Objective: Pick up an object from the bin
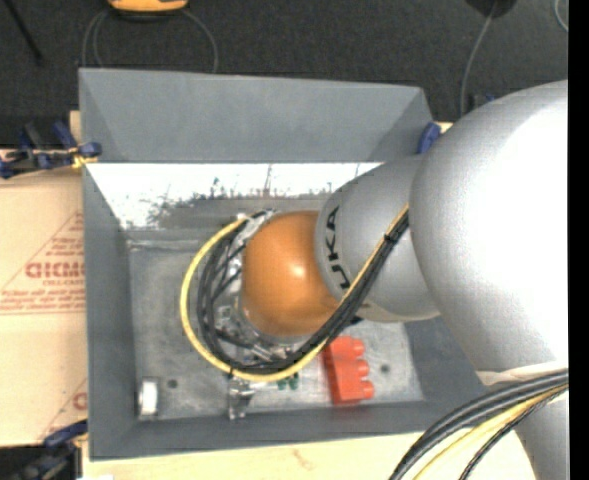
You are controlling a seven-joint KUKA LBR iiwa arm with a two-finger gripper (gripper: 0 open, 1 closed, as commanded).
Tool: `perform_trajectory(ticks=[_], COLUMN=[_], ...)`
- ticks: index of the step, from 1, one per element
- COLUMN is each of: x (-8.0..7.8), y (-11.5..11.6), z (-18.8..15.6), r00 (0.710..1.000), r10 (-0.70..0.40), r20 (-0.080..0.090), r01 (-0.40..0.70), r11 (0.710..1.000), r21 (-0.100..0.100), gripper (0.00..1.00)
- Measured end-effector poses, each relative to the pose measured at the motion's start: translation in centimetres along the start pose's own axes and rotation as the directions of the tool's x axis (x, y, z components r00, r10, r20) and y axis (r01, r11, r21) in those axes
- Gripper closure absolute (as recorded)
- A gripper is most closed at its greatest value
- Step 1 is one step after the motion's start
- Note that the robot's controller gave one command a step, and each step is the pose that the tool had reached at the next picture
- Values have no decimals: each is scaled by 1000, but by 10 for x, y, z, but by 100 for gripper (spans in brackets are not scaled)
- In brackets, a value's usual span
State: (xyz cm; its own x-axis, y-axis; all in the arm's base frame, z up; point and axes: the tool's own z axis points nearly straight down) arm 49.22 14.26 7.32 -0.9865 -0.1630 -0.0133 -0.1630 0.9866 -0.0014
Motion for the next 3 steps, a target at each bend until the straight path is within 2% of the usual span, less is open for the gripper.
perform_trajectory(ticks=[1,2,3], x=[17,-15,-19], y=[-126,-13,-68], z=[-3,0,-1], r00=[998,991,998], r10=[65,-133,-55], r20=[-7,-2,0], r01=[-65,133,55], r11=[998,991,998], r21=[2,0,-5], gripper=[0,0,0])
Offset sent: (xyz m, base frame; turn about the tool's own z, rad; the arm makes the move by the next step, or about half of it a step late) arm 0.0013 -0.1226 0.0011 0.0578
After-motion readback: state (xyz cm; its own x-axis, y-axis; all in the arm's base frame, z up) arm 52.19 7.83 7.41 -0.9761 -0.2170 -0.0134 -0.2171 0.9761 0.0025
